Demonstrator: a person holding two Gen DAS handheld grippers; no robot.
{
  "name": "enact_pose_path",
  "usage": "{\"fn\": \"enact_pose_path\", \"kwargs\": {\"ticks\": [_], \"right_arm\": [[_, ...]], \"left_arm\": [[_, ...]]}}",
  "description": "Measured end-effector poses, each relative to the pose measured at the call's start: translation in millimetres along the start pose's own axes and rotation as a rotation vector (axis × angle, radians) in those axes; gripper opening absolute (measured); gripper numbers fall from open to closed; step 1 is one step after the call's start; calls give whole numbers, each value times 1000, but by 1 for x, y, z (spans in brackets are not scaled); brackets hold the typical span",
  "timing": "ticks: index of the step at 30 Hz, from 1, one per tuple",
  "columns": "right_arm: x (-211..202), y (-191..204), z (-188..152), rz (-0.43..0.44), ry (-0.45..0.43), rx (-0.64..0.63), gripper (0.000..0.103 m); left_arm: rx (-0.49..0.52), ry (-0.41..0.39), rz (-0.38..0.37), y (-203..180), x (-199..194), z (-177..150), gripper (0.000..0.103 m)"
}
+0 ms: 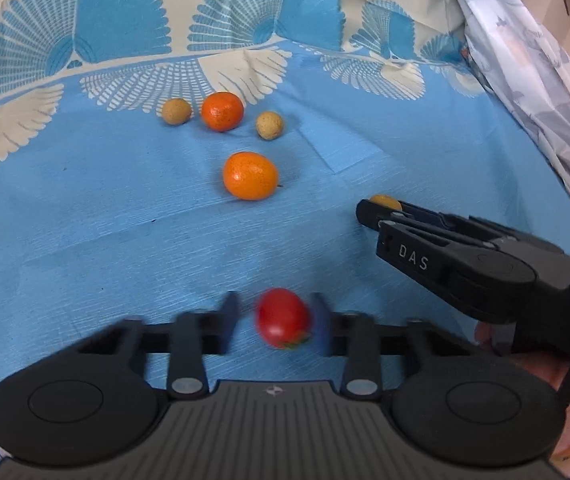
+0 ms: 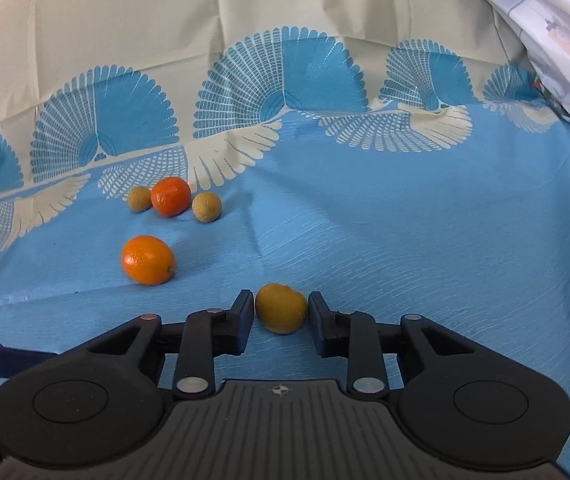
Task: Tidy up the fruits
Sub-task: 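Carry both fruits over the plate and open both tools to release them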
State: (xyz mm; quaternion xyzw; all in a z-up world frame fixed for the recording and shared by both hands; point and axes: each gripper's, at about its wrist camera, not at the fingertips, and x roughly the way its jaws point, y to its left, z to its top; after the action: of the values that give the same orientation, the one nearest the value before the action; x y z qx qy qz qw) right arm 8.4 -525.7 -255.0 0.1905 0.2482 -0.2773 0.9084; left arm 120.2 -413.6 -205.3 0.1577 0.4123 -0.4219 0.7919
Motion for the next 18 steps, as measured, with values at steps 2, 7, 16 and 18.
{"fn": "enact_pose_path", "kwargs": {"ticks": [2,7,16,18], "right_arm": [[-1,1,0,-4,-3,-10,29],[-15,1,5,-1,-53,-3,29],[-106,100,-3,224,4,-152,29],[-126,134,-12,319,49,-179,29]], "left_arm": [[5,-2,22,0,-5,-1,31],[-35,-7,88,13,-33,-3,31],[-204,3,286,85,-176,-50,31],[-251,16,336,107,-203,-68,31]]}}
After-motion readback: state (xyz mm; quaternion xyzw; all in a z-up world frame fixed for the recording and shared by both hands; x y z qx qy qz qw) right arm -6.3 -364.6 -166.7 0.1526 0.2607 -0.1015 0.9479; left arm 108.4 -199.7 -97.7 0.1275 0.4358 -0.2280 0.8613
